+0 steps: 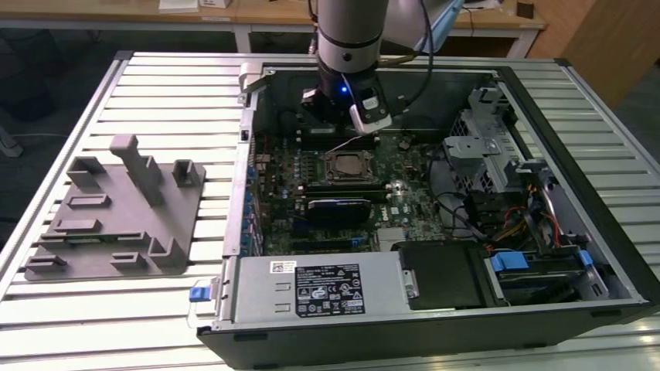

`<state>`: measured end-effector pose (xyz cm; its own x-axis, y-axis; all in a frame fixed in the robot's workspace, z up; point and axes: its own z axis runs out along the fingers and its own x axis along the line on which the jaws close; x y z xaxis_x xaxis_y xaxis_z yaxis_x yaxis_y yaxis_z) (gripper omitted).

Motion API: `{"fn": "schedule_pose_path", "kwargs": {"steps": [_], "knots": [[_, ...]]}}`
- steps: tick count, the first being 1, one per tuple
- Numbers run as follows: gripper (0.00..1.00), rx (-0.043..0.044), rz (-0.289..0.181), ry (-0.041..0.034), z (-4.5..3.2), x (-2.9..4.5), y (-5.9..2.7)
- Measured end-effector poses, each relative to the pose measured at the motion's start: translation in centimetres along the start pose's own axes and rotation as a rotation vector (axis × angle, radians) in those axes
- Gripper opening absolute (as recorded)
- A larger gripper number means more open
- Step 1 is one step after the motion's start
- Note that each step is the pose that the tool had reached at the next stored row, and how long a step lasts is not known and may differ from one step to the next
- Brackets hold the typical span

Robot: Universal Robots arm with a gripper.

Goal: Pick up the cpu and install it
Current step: 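Install the first cpu locking lever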

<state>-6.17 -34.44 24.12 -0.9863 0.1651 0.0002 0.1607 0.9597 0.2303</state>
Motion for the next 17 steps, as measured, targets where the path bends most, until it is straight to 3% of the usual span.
{"fn": "schedule_pose_path", "kwargs": {"steps": [5,12,17], "knots": [[0.11,-0.0047,-0.005,-0.0218,0.32,0.0,-0.08],[0.11,-0.012,-0.015,-0.0636,0.7,0.0,-0.17],[0.11,-0.0113,0.022,-0.0764,1.01,0.0,-0.24]]}}
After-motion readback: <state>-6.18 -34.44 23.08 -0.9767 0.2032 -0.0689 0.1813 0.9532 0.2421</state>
